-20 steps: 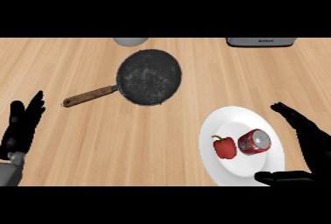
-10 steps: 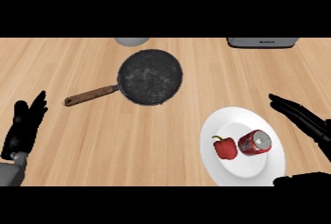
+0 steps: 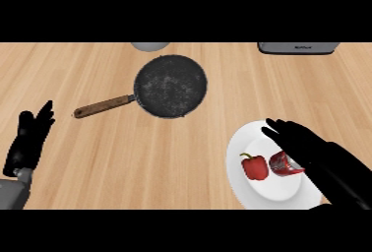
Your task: Pick the bell pepper from the plate and place it in the pan
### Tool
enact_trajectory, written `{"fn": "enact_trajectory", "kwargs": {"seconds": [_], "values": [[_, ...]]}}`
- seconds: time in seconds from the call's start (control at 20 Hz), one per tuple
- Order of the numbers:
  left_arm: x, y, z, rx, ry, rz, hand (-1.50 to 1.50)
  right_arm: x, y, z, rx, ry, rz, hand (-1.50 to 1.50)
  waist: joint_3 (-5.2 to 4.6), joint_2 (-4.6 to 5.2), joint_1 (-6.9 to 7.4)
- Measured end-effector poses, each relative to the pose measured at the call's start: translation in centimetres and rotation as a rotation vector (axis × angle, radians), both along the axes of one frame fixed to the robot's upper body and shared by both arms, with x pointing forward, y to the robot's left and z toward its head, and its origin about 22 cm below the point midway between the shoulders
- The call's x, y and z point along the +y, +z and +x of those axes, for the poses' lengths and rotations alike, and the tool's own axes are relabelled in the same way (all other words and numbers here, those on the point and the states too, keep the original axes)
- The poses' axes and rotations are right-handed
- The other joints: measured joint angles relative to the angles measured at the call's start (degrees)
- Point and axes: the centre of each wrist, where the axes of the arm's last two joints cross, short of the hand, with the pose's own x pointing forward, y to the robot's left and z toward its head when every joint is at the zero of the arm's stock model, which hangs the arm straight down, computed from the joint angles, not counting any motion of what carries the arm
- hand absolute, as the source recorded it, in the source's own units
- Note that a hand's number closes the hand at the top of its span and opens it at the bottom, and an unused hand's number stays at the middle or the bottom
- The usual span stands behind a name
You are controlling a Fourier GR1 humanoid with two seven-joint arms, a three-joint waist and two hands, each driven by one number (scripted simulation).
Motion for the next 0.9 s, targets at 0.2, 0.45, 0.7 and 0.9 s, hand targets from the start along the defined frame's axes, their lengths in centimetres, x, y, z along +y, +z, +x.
{"fn": "enact_trajectory", "kwargs": {"seconds": [0.2, 0.45, 0.7, 0.9], "values": [[0.1, 0.4, 0.3, 0.002, -0.003, -0.005, 0.00, 2.8, -2.0, 0.3, 0.042, -0.011, -0.072, -1.50, 0.07, 0.02, -0.02], [0.0, 0.5, -0.6, -0.001, 0.000, -0.004, 0.00, 3.9, -3.6, -0.4, 0.059, -0.027, -0.117, -1.50, 0.13, -0.05, -0.28], [0.5, 0.5, -0.8, 0.001, 0.007, -0.005, 0.00, 3.8, -5.0, 0.5, 0.049, -0.058, -0.169, -1.50, 0.15, -0.02, -0.40], [0.2, 0.6, -0.5, -0.002, 0.008, -0.003, 0.00, 3.6, -5.5, 0.8, 0.055, -0.063, -0.207, -1.50, 0.15, -0.02, -0.49]]}}
